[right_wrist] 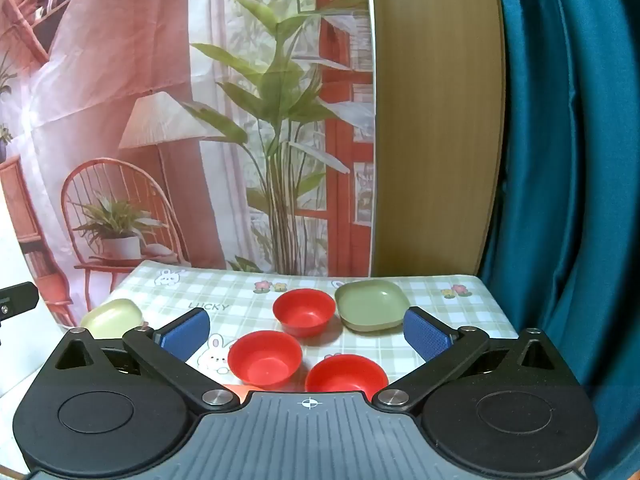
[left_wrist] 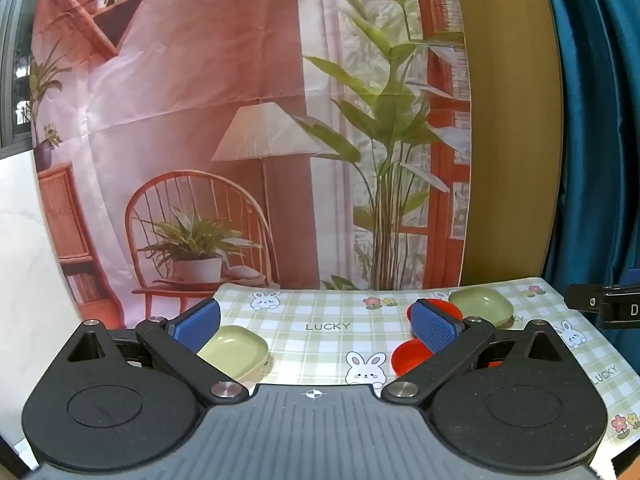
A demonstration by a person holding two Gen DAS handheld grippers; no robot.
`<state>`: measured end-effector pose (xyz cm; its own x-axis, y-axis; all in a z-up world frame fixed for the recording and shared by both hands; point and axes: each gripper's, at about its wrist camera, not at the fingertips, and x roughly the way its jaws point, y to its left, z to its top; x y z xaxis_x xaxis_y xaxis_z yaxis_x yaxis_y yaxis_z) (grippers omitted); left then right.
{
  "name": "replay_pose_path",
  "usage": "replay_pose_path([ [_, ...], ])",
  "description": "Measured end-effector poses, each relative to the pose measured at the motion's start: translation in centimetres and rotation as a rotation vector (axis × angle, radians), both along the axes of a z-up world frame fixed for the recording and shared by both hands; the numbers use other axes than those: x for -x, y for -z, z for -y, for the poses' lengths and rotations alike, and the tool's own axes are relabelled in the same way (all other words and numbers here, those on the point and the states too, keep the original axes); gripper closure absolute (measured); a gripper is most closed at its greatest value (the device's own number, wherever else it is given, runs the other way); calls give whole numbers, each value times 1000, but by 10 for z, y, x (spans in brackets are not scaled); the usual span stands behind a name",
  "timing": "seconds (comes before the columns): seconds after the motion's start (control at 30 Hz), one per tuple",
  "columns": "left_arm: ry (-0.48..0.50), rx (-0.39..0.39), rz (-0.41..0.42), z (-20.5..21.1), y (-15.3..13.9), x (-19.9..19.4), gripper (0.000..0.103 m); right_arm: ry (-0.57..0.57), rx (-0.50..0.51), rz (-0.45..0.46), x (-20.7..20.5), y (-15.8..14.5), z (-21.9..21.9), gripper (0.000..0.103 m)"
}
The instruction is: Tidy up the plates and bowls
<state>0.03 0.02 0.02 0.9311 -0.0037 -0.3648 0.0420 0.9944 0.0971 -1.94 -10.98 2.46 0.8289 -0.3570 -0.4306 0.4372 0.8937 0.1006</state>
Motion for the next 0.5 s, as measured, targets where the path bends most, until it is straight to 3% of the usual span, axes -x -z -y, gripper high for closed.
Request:
replay_pose_path([
  [0.5, 4, 9, 3, 1, -5, 0, 0, 0, -6, 4, 2, 1, 0, 0],
])
